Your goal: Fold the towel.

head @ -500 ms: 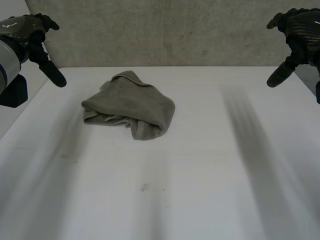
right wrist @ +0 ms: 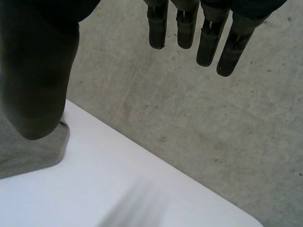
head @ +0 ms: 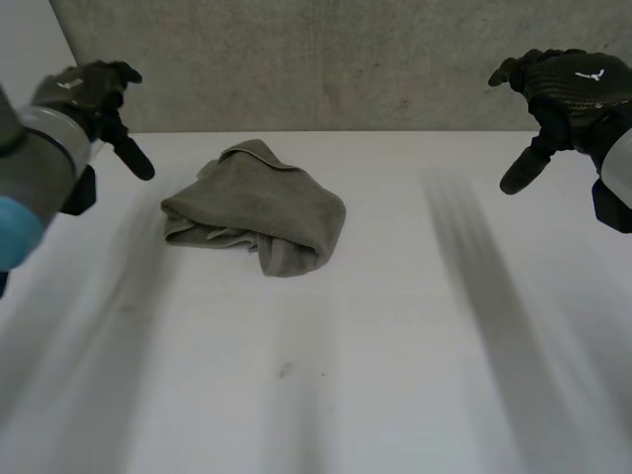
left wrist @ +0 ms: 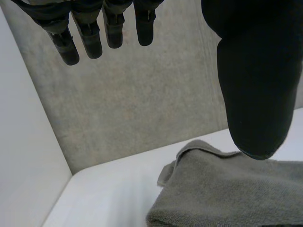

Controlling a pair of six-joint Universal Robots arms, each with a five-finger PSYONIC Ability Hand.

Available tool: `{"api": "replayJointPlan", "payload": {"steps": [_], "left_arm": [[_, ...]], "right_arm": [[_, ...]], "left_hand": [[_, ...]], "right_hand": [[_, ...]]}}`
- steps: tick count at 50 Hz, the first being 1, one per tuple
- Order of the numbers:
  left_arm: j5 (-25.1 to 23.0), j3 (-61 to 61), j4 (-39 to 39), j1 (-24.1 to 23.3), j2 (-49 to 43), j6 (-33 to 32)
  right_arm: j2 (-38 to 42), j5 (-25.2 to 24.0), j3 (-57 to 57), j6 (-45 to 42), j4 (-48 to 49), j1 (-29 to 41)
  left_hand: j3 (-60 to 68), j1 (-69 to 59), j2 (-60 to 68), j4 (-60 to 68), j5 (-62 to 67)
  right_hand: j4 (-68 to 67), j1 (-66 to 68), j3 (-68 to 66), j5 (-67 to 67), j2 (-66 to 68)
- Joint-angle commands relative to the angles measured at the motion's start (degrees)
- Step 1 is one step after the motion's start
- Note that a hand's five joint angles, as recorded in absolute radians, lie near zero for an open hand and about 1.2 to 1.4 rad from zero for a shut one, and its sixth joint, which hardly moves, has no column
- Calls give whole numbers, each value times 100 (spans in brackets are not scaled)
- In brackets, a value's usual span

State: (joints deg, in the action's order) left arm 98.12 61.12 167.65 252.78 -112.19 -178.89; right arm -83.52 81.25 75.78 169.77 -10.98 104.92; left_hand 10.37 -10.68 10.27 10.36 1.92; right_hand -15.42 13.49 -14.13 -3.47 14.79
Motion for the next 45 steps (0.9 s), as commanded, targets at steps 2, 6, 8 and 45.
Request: {"api": "replayJointPlan", "payload": {"steps": [2,6,8,45], "left_arm": [[-810,5,1092,44,-1207,-32],[-1180,14,1566,44,-1673,-128],[-1305,-21,1815,44,-1939,-251],[-1533,-1981,2589,70,-4277,-2176]], "right_arm": [[221,5,42,-6,8,46],[318,-4,69,-6,17,55],[432,-13,77,-6,17,55],[1294,5,86,-533,61,125]], "left_hand": [[236,-206,247,237,82],[253,-223,263,254,99],[253,-223,263,254,99],[6963,-6932,6973,6964,6808]], "right_hand": [[542,-349,413,347,-479],[542,-349,413,347,-479],[542,-349,413,347,-479],[542,-349,413,347,-479]]}}
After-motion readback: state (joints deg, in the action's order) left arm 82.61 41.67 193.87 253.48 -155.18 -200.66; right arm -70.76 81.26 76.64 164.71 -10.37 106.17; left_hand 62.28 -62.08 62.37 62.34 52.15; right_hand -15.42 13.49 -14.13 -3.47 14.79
